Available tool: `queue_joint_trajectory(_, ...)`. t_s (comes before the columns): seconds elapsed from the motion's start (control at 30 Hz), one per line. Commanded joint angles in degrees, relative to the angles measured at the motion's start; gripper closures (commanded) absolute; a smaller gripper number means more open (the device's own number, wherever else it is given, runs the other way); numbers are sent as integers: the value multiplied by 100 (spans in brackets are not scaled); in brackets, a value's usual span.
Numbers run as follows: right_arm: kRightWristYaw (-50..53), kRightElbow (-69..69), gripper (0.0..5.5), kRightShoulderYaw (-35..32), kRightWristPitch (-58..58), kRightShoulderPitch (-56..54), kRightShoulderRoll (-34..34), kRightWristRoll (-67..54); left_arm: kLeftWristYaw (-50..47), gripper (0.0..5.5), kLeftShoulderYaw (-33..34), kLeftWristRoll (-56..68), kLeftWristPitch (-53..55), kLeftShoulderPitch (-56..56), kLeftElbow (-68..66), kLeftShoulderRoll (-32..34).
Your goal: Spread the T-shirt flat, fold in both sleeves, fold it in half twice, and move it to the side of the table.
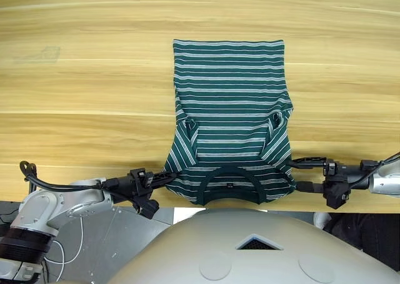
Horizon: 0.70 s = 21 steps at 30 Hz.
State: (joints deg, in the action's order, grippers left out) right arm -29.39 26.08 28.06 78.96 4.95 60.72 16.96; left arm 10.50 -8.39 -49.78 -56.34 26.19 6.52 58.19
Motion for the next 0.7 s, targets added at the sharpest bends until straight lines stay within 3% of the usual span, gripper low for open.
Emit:
queue_joint_trajectory(0.03,-284,43,267,180,-272,102,22,227,125,546,-165,-142,133,22,-104,-30)
queue_joint_trajectory(0.47,-331,-141,540,205,-522,-17,-105,-62,148,546,-190,-114,143,-53,-128,-20)
queue_joint_trajectory(0.6,-443,-310,550,233,-698,-193,-210,-353,426,546,-145,269,251,42,124,72)
queue_joint_trajectory(0.7,-704,-661,550,391,-1152,-234,-250,-1067,1118,546,-108,1576,906,303,573,224)
